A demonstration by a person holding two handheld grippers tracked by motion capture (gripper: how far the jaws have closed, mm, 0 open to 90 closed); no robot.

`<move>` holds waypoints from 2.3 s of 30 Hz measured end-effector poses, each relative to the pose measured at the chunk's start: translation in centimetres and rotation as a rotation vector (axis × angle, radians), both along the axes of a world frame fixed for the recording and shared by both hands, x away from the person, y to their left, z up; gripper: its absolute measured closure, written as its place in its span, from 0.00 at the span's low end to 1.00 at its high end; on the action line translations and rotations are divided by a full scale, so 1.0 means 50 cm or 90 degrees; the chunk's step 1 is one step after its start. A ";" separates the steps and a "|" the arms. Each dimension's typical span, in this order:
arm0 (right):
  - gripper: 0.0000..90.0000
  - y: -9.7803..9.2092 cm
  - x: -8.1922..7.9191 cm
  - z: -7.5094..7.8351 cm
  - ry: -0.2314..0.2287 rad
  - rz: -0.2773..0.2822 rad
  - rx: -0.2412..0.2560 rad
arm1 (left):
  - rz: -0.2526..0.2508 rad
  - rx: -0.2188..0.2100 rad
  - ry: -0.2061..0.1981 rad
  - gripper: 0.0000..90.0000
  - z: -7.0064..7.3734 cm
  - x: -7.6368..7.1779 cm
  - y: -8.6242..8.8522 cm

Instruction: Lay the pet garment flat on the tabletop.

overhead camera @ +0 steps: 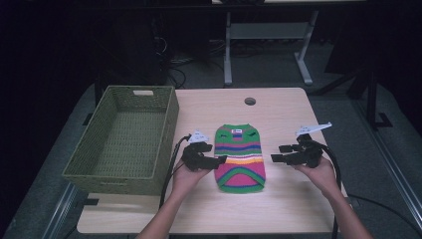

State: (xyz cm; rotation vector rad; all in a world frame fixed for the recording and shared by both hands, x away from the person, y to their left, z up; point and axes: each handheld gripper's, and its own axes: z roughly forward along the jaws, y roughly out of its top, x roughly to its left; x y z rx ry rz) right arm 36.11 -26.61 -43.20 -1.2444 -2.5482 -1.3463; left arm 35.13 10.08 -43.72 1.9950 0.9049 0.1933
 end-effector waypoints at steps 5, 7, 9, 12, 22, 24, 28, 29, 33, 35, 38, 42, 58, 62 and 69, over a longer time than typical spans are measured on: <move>0.36 -0.008 -0.012 0.004 -0.005 -0.003 0.011 | -0.014 -0.001 -0.006 0.26 0.003 -0.010 -0.009; 0.36 -0.010 -0.018 0.003 -0.003 0.000 0.009 | -0.020 -0.002 -0.010 0.26 0.006 -0.015 -0.012; 0.36 -0.014 -0.024 0.001 -0.008 0.000 0.006 | -0.024 -0.003 -0.016 0.26 0.008 -0.021 -0.015; 0.35 -0.023 -0.030 -0.004 -0.007 -0.002 0.005 | -0.029 -0.008 -0.019 0.26 0.006 -0.031 -0.015; 0.35 -0.047 -0.057 -0.005 -0.017 -0.010 0.015 | -0.039 0.000 -0.010 0.24 -0.006 -0.052 -0.007; 0.34 -0.051 -0.061 -0.005 -0.014 -0.011 0.010 | -0.040 0.000 -0.010 0.24 -0.006 -0.056 -0.005; 0.34 -0.058 -0.068 -0.007 -0.018 -0.015 0.012 | -0.042 -0.003 -0.014 0.24 -0.002 -0.063 0.000; 0.34 -0.060 -0.070 -0.008 -0.018 -0.015 0.012 | -0.040 -0.006 -0.015 0.24 -0.002 -0.066 0.001; 0.34 -0.067 -0.081 -0.018 -0.015 -0.018 0.012 | -0.041 -0.004 -0.017 0.24 -0.001 -0.072 0.007; 0.33 -0.072 -0.086 -0.020 -0.009 -0.020 0.011 | -0.042 -0.005 -0.016 0.24 -0.001 -0.076 0.010; 0.33 -0.079 -0.097 -0.021 -0.021 -0.024 0.014 | -0.042 -0.003 -0.017 0.24 -0.002 -0.080 0.013; 0.33 -0.088 -0.107 -0.023 -0.029 -0.028 0.015 | -0.042 -0.004 -0.015 0.24 -0.003 -0.087 0.016; 0.31 -0.103 -0.142 -0.033 -0.033 -0.039 0.020 | -0.048 0.001 -0.011 0.24 -0.011 -0.117 0.035; 0.31 -0.109 -0.153 -0.032 -0.039 -0.040 0.021 | -0.053 0.000 -0.006 0.24 -0.014 -0.127 0.039; 0.30 -0.119 -0.172 -0.038 -0.040 -0.041 0.021 | -0.055 0.005 -0.007 0.23 -0.019 -0.145 0.050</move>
